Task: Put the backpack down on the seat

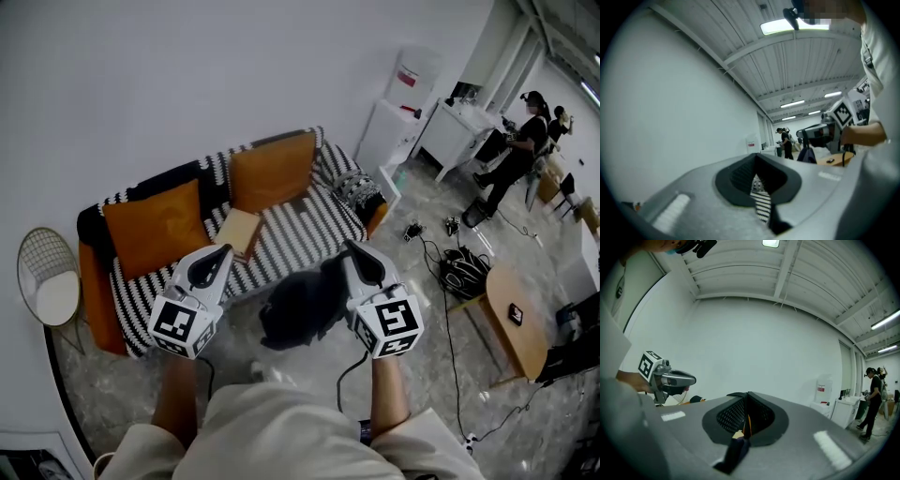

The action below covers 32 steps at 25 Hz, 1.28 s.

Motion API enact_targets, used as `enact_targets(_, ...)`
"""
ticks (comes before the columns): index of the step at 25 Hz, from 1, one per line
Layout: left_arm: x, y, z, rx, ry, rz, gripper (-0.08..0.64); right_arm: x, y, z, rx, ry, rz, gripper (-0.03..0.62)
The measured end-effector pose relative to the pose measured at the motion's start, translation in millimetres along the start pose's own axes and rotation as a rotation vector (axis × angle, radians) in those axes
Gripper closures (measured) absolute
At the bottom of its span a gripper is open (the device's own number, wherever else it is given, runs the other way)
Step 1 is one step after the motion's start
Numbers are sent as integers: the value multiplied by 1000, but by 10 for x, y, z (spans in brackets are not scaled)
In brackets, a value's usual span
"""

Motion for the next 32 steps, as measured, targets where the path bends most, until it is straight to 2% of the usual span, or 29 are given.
enact_targets(5, 180, 72, 315, -74, -30, -25, 560, 310, -8, -53, -7, 12, 23, 586)
enact_targets(10, 405, 127, 545, -7, -79, 34, 560, 621, 8, -164, -5, 22, 33, 586)
enact_targets(16, 642, 149, 792, 12, -62, 47, 560, 979, -5, -272, -11, 36, 56, 586)
enact_targets(25, 1062, 290, 1070, -23, -31, 66, 560, 1572, 99, -629, 14, 32, 113, 586)
enact_targets(32, 1546, 433, 1275, -31, -63, 80, 558, 2089, 243, -939, 23, -3, 134, 586)
Point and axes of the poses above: the fingertips, and each gripper's own axes: x forward along the fingers, z to its left, y out of its underside, the point moved 8 cm from there along -x, backward along the fingers, and after that the axes turned 9 degrees about z, right-handed, at the moved point
